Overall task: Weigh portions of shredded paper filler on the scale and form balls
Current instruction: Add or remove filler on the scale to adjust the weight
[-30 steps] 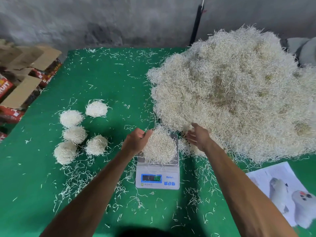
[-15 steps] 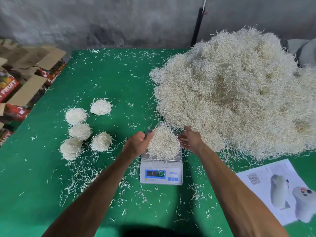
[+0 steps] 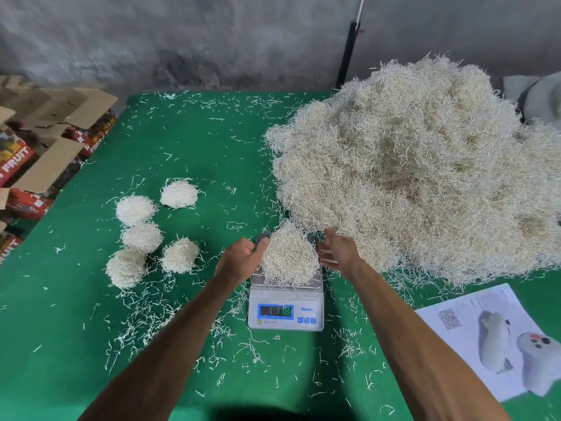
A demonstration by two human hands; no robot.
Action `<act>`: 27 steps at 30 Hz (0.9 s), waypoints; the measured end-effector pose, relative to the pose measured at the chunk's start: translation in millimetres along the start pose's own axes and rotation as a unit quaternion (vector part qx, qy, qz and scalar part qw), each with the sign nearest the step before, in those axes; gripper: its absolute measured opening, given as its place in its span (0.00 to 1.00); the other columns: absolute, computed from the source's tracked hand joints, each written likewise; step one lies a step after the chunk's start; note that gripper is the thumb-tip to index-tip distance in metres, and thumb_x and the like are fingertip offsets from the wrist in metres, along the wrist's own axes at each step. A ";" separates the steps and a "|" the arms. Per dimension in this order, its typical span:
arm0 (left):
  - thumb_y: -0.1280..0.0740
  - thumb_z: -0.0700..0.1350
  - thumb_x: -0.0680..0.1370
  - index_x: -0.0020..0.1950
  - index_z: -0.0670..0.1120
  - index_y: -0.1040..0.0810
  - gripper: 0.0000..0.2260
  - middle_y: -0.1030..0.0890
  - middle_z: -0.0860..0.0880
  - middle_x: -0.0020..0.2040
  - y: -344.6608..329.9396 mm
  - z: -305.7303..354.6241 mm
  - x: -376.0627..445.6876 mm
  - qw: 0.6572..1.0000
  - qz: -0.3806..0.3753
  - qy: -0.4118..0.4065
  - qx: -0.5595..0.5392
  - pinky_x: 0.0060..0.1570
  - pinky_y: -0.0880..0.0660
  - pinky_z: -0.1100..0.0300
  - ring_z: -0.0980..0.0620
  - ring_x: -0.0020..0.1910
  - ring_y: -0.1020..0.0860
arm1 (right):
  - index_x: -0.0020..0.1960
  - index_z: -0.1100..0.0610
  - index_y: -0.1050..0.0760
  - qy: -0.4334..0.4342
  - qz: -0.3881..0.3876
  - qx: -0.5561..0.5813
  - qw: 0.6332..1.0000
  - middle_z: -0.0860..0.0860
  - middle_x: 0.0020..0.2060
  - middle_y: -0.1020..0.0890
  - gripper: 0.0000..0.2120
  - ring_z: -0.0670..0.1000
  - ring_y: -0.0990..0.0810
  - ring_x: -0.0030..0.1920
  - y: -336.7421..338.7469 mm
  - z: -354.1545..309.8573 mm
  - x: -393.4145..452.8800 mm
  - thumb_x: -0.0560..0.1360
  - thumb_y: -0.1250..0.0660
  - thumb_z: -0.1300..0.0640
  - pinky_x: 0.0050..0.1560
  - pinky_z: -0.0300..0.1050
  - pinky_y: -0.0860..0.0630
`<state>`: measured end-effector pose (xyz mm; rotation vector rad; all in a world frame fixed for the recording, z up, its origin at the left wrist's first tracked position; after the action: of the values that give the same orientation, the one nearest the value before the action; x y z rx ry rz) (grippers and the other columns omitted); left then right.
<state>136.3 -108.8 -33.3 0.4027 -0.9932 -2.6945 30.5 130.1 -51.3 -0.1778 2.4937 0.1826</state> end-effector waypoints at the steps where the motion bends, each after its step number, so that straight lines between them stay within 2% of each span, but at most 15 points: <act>1: 0.42 0.71 0.75 0.33 0.47 0.31 0.28 0.32 0.53 0.25 -1.2 3.3 0.1 1.000 -0.007 0.006 -0.025 0.26 0.33 0.63 0.56 0.20 0.33 | 0.52 0.61 0.21 0.004 -0.004 -0.017 1.000 0.57 0.49 0.14 0.18 0.56 0.16 0.49 -1.1 0.4 -1.3 0.84 0.35 0.46 0.49 0.52 0.18; 3: 0.42 0.73 0.74 0.35 0.45 0.30 0.31 0.29 0.51 0.27 -8.1 8.1 1.5 0.994 -0.032 0.071 -0.072 0.30 0.20 0.54 0.53 0.24 0.20 | 0.50 0.61 0.21 0.018 -0.029 -0.083 0.996 0.56 0.45 0.16 0.16 0.55 0.17 0.44 -7.2 2.5 -5.8 0.84 0.34 0.47 0.47 0.53 0.16; 5: 0.45 0.79 0.70 0.50 0.39 0.24 0.42 0.18 0.39 0.43 -17.1 15.2 1.1 0.981 -0.093 0.145 -0.086 0.48 0.18 0.40 0.41 0.45 0.14 | 0.49 0.61 0.23 0.038 -0.075 -0.155 0.984 0.53 0.37 0.23 0.15 0.53 0.21 0.38 -19.9 6.4 -12.6 0.85 0.36 0.49 0.49 0.60 0.15; 7: 0.46 0.82 0.67 0.76 0.44 0.35 0.52 0.32 0.36 0.75 -27.5 25.6 1.3 0.963 -0.139 0.206 -0.107 0.59 0.23 0.38 0.37 0.66 0.23 | 0.53 0.62 0.24 0.052 -0.113 -0.162 0.979 0.52 0.36 0.27 0.14 0.54 0.24 0.39 -33.4 8.1 -18.5 0.85 0.37 0.50 0.55 0.66 0.18; 9: 0.44 0.82 0.66 0.81 0.54 0.46 0.51 0.43 0.45 0.81 -31.6 38.6 2.9 0.959 -0.127 0.205 -0.150 0.67 0.30 0.37 0.39 0.74 0.33 | 0.50 0.57 0.26 0.080 -0.123 -0.159 0.976 0.51 0.37 0.27 0.18 0.53 0.26 0.38 -40.4 1.0 -27.7 0.84 0.38 0.42 0.52 0.60 0.18; 12: 0.32 0.77 0.65 0.81 0.59 0.47 0.51 0.43 0.50 0.81 -27.7 44.1 7.0 0.938 -0.112 0.210 -0.252 0.71 0.38 0.41 0.44 0.77 0.38 | 0.52 0.54 0.25 0.117 -0.142 -0.144 0.972 0.48 0.41 0.22 0.34 0.50 0.24 0.41 -41.3 -13.4 -38.5 0.74 0.39 0.22 0.49 0.50 0.24; 14: 0.24 0.70 0.64 0.80 0.61 0.47 0.51 0.44 0.50 0.81 -24.1 40.6 8.5 0.925 -0.138 0.188 -0.301 0.70 0.38 0.42 0.45 0.77 0.38 | 0.73 0.56 0.31 0.110 -0.135 -0.158 0.972 0.55 0.65 0.21 0.52 0.53 0.21 0.62 -39.3 -20.5 -40.5 0.67 0.40 0.16 0.65 0.57 0.25; 15: 0.23 0.66 0.66 0.81 0.60 0.48 0.51 0.44 0.48 0.81 -23.1 39.0 9.5 0.925 -0.150 0.166 -0.307 0.70 0.38 0.44 0.44 0.77 0.38 | 0.77 0.57 0.34 0.112 -0.119 -0.165 0.973 0.56 0.69 0.24 0.55 0.55 0.22 0.67 -37.9 -23.5 -40.0 0.67 0.39 0.16 0.70 0.61 0.28; 16: 0.22 0.62 0.67 0.81 0.57 0.48 0.50 0.44 0.47 0.81 -21.6 40.0 8.7 0.923 -0.155 0.153 -0.317 0.71 0.39 0.45 0.43 0.76 0.38 | 0.73 0.60 0.31 0.124 -0.108 -0.168 0.972 0.58 0.64 0.20 0.51 0.55 0.20 0.63 -36.1 -27.4 -37.5 0.69 0.37 0.19 0.69 0.61 0.26; 18: 0.21 0.58 0.69 0.82 0.53 0.47 0.49 0.43 0.45 0.81 -18.8 42.1 7.1 0.925 -0.142 0.143 -0.323 0.72 0.39 0.46 0.42 0.76 0.38 | 0.54 0.62 0.22 0.153 -0.095 -0.170 0.969 0.61 0.40 0.18 0.33 0.52 0.15 0.43 -30.8 -34.3 -31.3 0.75 0.32 0.29 0.51 0.54 0.19; 20: 0.21 0.57 0.68 0.81 0.51 0.43 0.47 0.41 0.45 0.80 -16.6 41.1 3.8 0.924 -0.145 0.141 -0.324 0.71 0.37 0.44 0.42 0.76 0.37 | 0.36 0.57 0.28 0.165 -0.093 -0.147 0.971 0.51 0.25 0.29 0.23 0.49 0.26 0.26 -23.4 -39.4 -24.5 0.76 0.30 0.39 0.42 0.49 0.24; 22: 0.23 0.57 0.69 0.73 0.49 0.29 0.36 0.33 0.43 0.76 -11.3 37.2 -1.2 0.918 -0.157 0.139 -0.337 0.63 0.25 0.48 0.47 0.69 0.26 | 0.29 0.53 0.35 0.177 -0.080 -0.118 0.974 0.46 0.21 0.38 0.26 0.48 0.38 0.21 -15.9 -43.0 -16.9 0.81 0.31 0.44 0.45 0.49 0.23; 24: 0.26 0.53 0.74 0.58 0.50 0.20 0.15 0.19 0.45 0.63 -3.5 41.3 -8.0 0.901 -0.174 0.131 -0.376 0.44 0.18 0.61 0.55 0.53 0.16 | 0.28 0.52 0.36 0.180 -0.064 -0.114 0.975 0.47 0.22 0.40 0.27 0.49 0.40 0.22 -12.2 -45.6 -12.3 0.83 0.33 0.46 0.48 0.49 0.24; 25: 0.27 0.51 0.76 0.56 0.51 0.19 0.10 0.17 0.47 0.57 -1.6 38.7 -9.7 0.901 -0.164 0.137 -0.377 0.43 0.18 0.61 0.54 0.53 0.16 | 0.28 0.52 0.35 0.178 -0.051 -0.113 0.976 0.47 0.22 0.39 0.27 0.49 0.40 0.23 -11.2 -45.6 -10.2 0.83 0.33 0.46 0.46 0.48 0.24; 27: 0.30 0.50 0.79 0.60 0.49 0.22 0.11 0.19 0.49 0.56 3.7 33.0 -13.0 0.907 -0.133 0.162 -0.366 0.60 0.23 0.51 0.45 0.65 0.22 | 0.30 0.54 0.33 0.167 -0.020 -0.074 0.983 0.48 0.23 0.35 0.24 0.50 0.37 0.24 -7.9 -46.4 -4.5 0.84 0.34 0.50 0.39 0.46 0.27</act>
<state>137.8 -87.9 -4.6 0.8187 0.1985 -2.8352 8.6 114.8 -12.4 -0.3445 2.8074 0.3459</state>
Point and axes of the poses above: each hand's wrist, its own x-axis towards the middle knuckle, its own y-axis out of the back of the hand, z = x × y, the point moved 2 cm from there along x, towards the middle knuckle
